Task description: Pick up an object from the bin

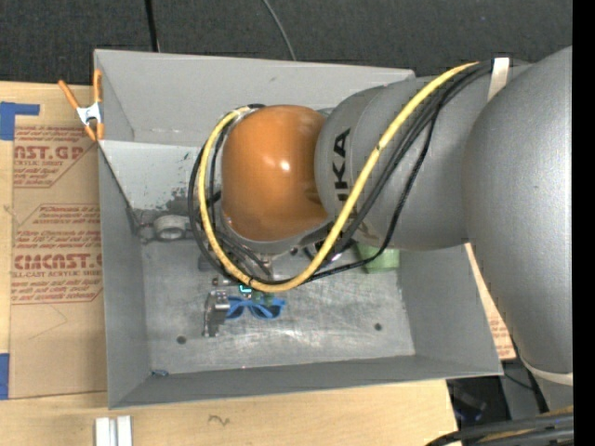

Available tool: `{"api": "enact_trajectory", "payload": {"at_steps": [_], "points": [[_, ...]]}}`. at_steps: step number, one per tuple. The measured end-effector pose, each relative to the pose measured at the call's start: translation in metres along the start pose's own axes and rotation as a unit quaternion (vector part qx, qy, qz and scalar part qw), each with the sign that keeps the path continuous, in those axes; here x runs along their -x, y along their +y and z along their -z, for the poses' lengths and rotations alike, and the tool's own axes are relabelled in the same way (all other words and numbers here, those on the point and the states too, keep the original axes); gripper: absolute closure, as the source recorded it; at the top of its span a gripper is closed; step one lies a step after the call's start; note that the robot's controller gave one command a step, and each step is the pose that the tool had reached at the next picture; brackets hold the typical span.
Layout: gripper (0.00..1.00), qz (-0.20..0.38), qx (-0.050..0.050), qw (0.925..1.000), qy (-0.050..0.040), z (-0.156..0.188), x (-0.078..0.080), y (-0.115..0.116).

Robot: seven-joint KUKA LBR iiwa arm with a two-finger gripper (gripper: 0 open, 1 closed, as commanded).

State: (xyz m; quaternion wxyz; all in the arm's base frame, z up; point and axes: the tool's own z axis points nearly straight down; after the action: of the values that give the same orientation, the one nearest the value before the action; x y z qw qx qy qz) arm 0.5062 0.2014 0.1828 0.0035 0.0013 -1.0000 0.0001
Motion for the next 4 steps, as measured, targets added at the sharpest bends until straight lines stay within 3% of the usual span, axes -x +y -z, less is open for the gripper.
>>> {"api": "enact_trajectory", "payload": {"at_steps": [1,2,3,4], "points": [[0.00,0.052,-0.002,0.9986,0.0004,-0.087,-0.006,-0.049],[1.00,0.053,0.000,0.9986,-0.0030,-0.083,-0.004,-0.046],[1.00,0.066,0.001,0.9978,-0.0077,0.036,-0.009,-0.045],[1.00,-0.031,0.000,0.9995,-0.0004,-0.064,-0.008,-0.038]]}}
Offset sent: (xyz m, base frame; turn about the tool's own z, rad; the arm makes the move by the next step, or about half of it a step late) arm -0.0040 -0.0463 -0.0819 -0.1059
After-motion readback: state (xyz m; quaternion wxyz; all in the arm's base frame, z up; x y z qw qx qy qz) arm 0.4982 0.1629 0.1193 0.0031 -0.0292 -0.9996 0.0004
